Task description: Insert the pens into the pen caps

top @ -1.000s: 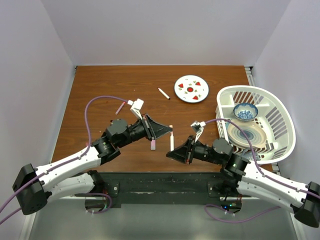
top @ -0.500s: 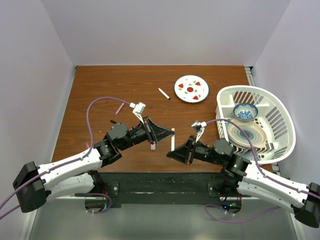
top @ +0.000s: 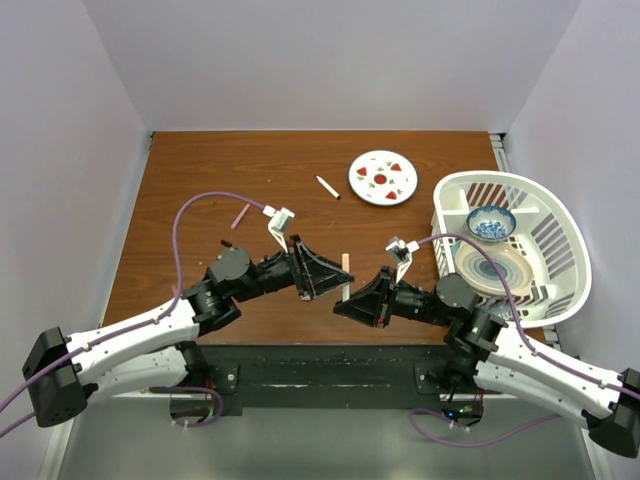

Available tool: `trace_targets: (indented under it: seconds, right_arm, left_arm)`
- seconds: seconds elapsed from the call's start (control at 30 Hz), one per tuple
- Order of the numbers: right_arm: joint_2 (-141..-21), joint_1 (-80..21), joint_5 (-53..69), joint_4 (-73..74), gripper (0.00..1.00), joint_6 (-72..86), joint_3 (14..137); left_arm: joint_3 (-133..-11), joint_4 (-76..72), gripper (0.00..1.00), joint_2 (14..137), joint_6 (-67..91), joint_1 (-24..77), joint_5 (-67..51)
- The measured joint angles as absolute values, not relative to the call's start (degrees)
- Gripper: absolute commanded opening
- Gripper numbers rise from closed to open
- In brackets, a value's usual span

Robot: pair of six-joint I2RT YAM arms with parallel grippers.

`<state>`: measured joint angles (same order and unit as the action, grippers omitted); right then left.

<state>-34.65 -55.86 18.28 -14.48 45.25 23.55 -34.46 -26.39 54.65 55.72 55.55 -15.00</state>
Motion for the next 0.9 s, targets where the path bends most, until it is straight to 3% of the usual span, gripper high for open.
trace_targets:
  seconds: [0.4,0.5,0.6,0.7,0.9]
  right_arm:
    - [-33.65,-55.86,23.29,-14.74,0.00,44.77,24.29]
    - [-33.32,-55.86,23.88,-15.09,0.00,44.95,24.29]
    - [-33.30,-55.86,24.34,-15.59,0.00,45.08,24.29]
    - [-33.30,-55.88,25.17,-15.99,0.00,45.54,24.29]
    - [-33.36,-55.90,25.61,-19.59,0.00,47.55,24.16]
  left_arm:
    - [-41.06,-23.62,0.59,55.27,51.72,55.55,-15.25]
    - [-41.17,-23.18,0.51,55.42,51.31,55.55,-15.25]
    - [-41.41,-23.05,0.31,55.61,51.35,55.55,-15.27]
    - [-41.69,-23.40,0.00,55.83,51.35,55.55,-15.68]
    - [-40.66,-31.18,0.00,57.23,54.00,55.48,-19.33]
